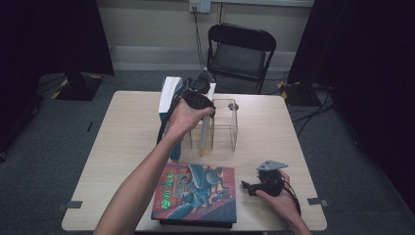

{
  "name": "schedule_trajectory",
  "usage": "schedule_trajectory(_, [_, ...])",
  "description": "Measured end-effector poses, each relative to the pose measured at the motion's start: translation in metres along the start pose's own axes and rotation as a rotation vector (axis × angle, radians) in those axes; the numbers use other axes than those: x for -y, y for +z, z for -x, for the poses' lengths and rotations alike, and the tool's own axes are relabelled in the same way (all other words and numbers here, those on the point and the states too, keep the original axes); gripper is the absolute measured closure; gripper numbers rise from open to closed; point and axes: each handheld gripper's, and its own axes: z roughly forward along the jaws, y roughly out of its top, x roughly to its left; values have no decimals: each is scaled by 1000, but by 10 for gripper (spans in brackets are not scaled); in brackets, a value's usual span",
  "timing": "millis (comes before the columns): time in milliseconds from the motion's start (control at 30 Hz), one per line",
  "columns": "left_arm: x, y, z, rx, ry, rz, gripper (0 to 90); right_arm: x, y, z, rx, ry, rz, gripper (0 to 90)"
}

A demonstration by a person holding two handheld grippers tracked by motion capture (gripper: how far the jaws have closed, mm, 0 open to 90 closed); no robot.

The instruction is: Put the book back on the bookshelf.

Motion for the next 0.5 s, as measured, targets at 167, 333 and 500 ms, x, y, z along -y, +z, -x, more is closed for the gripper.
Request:
schedule_trajectory(167, [0, 3, 4, 15, -1, 3, 538, 0, 0, 0, 0, 0, 0, 131])
schedule_trajectory(333, [-2, 5, 9, 10, -7, 5, 528, 0, 0, 0, 0, 0, 0, 131])
schedule_trajectory(500, [-2, 6, 7, 32, -35, 20, 525, 0, 0, 0, -1, -1, 0, 132])
